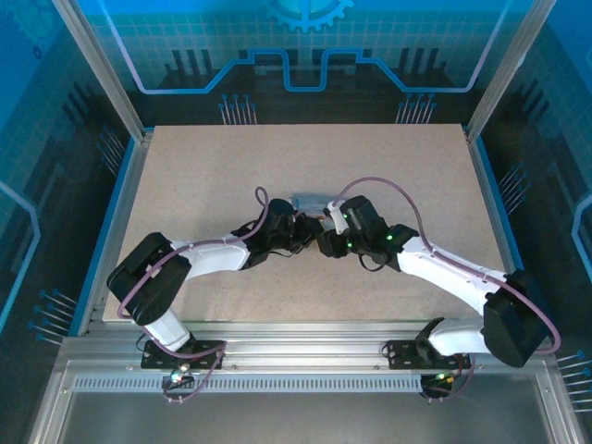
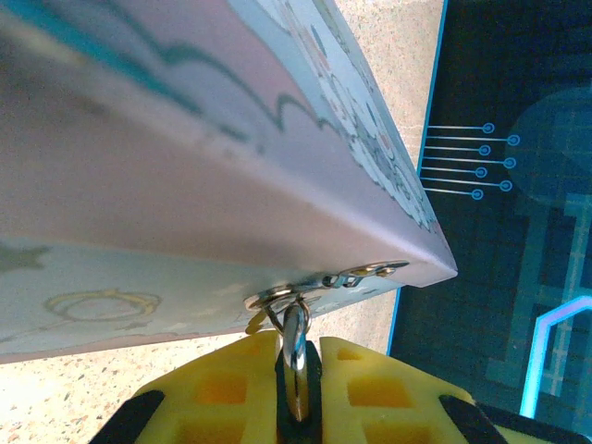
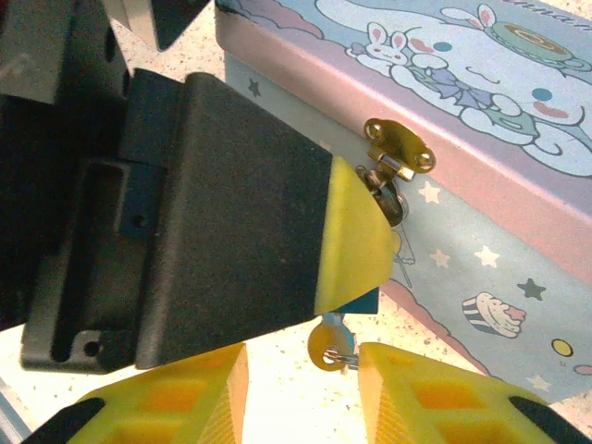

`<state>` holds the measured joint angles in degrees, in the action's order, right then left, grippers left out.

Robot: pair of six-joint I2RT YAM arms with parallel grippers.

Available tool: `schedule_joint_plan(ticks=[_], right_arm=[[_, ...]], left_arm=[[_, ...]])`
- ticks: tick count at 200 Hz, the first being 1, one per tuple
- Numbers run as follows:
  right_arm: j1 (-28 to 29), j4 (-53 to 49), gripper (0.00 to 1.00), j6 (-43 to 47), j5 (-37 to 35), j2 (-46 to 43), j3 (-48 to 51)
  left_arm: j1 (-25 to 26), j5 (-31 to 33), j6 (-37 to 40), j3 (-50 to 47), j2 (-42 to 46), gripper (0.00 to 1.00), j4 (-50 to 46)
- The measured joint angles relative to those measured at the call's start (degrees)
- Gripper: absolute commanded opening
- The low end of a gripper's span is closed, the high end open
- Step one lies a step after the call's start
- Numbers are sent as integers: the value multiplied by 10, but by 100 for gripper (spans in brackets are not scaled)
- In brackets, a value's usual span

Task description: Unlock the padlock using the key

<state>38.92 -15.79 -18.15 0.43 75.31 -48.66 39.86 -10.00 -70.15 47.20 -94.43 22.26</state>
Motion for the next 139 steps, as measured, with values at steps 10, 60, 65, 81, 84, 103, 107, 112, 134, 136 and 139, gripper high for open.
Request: schedule_joint_plan(ticks=[10, 60, 65, 81, 84, 103, 107, 112, 134, 136, 139], right_arm=[[0, 0, 38, 1, 0, 4, 0], [0, 0, 33, 5, 0, 20, 0], [0, 0, 31, 5, -1, 20, 0], [0, 0, 19, 11, -5, 21, -1], [-1, 0, 16, 7, -6, 22, -1], [-3, 0, 1, 14, -4, 26, -2], [-2, 0, 0, 15, -4, 26, -2], [-3, 1, 0, 16, -4, 27, -3], [-3, 3, 0, 17, 0, 30, -4], [-3, 4, 0, 17, 0, 31, -4], [-3, 4, 0, 17, 0, 31, -4]], left_arm=[[0, -1, 0, 0, 0, 0, 1], [0, -4, 0, 0, 0, 0, 2], [0, -4, 0, 0, 0, 0, 2], [0, -4, 0, 0, 0, 0, 2], [0, -4, 0, 0, 0, 0, 2], [-2, -2, 0, -1, 0, 0, -4], [-3, -2, 0, -1, 0, 0, -5], [-3, -2, 0, -1, 0, 0, -6], [-4, -1, 0, -1, 0, 0, -7], [-4, -1, 0, -2, 0, 0, -7], [-4, 0, 0, -2, 0, 0, -6]])
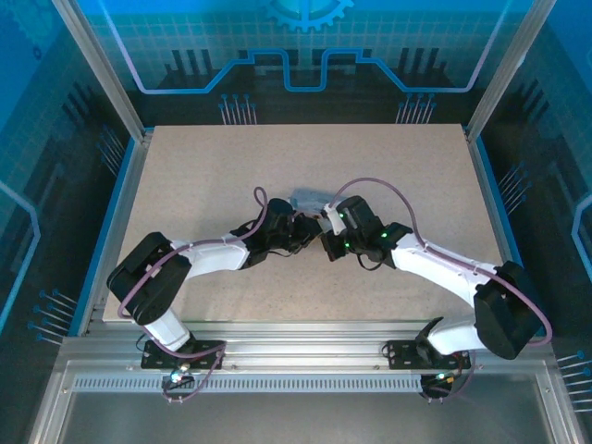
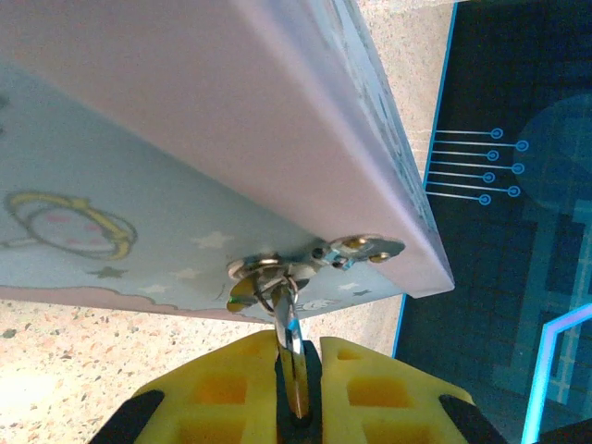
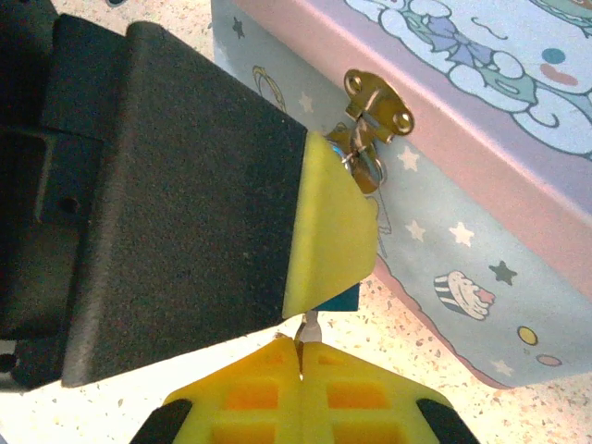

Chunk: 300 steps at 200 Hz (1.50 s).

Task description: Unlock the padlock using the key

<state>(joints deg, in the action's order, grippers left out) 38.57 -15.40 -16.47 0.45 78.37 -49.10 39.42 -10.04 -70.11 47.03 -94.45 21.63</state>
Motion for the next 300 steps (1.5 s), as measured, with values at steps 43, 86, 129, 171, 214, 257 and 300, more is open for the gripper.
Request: schedule_joint_plan(ticks=[43, 86, 129, 171, 214, 257, 300], right_arm=[[0, 4, 0, 0, 6, 7, 1], [0, 31, 0, 0, 22, 16, 21], [0, 54, 0, 0, 33, 39, 39], [0, 76, 0, 0, 37, 56, 52], [0, 80, 0, 1, 30, 62, 60], [0, 82, 0, 5, 30, 64, 62], [2, 84, 0, 16, 30, 70, 64]], left_arm=[[-1, 2, 0, -10, 0, 1, 9], [0, 2, -5, -36, -8, 2, 39], [1, 1, -16, -59, -35, 7, 85], [1, 2, -20, -71, -50, 27, 105], [1, 2, -20, -85, -50, 34, 122], [1, 4, -20, -104, -39, 40, 136], [-6, 12, -19, -127, -6, 43, 134]])
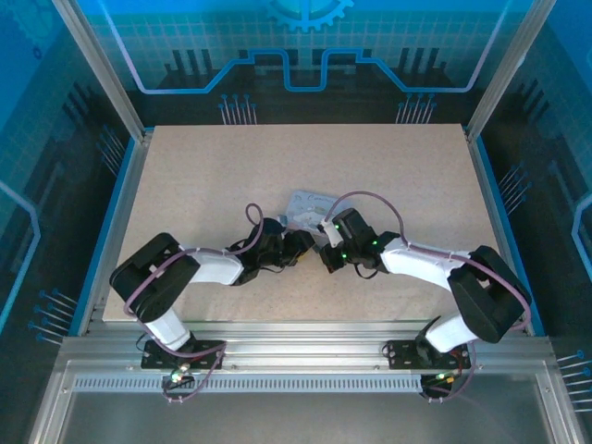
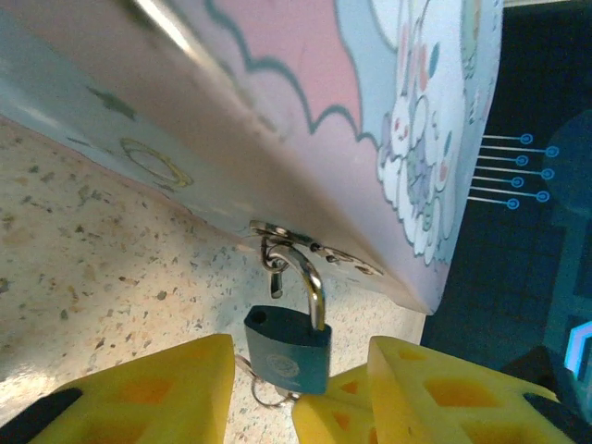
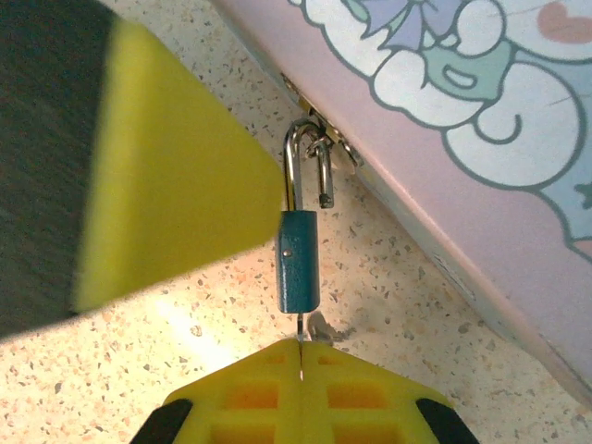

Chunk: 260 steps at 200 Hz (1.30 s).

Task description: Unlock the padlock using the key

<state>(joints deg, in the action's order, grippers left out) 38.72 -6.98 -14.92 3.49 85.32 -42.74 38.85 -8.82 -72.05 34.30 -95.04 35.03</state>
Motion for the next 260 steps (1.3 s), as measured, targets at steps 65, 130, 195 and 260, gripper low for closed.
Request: schedule_joint_plan(ticks=[65, 130, 195, 260], right_arm=[[25, -17, 0, 24, -19, 21, -17], [26, -27, 0, 35, -32, 21, -21], [26, -29, 0, 43, -33, 20, -21], [26, -29, 0, 49, -35, 20, -24]], left_arm=[[-16, 5, 5, -14, 47, 43, -17], [-24, 11, 17, -19, 69, 44, -41], [-40, 28, 52, -18, 103, 48, -83], [-63, 30, 96, 52, 75, 48, -112]])
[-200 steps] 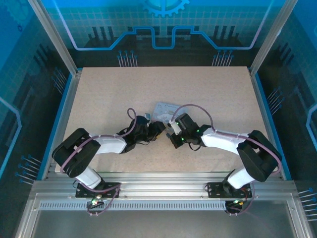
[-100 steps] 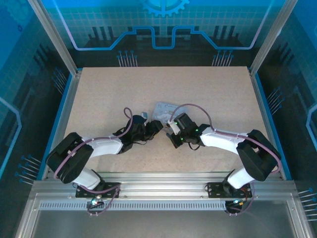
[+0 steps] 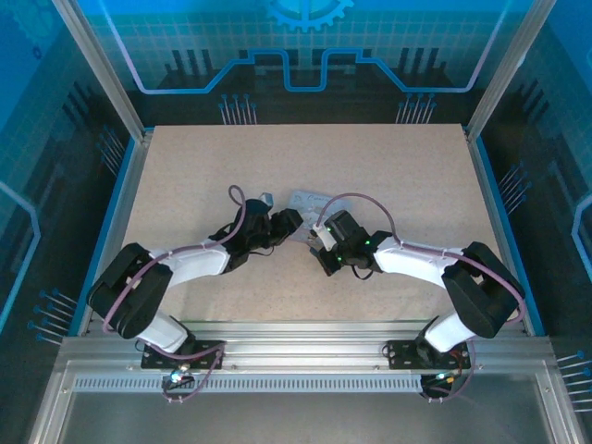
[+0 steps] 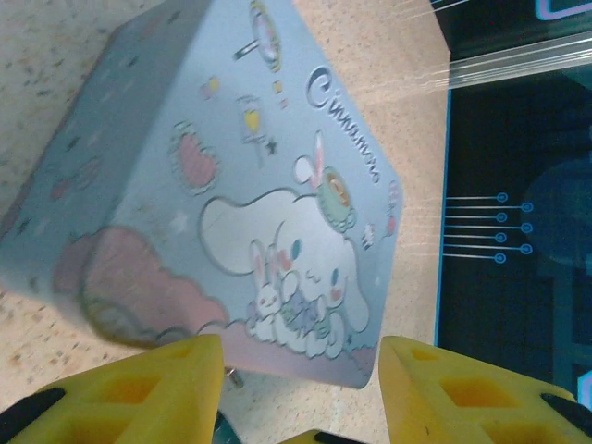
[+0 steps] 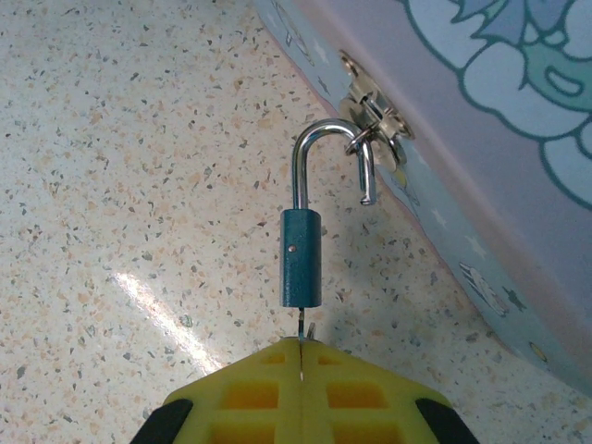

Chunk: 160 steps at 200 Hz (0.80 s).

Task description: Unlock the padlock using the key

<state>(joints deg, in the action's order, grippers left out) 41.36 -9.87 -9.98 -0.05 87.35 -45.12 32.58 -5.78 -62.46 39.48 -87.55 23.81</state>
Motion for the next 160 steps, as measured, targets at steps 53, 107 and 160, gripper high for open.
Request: schedule_joint_plan(ticks=[53, 107, 160], right_arm=[[0, -2, 0, 13, 0, 0, -4], [0, -2, 0, 36, 0, 0, -4], [0, -1, 0, 65, -6, 0, -4]], left_arm=[[-5, -1, -2, -24, 4, 51, 6], [-2, 0, -5, -71, 115, 53, -76], [15, 0, -4, -109, 222, 55, -183]])
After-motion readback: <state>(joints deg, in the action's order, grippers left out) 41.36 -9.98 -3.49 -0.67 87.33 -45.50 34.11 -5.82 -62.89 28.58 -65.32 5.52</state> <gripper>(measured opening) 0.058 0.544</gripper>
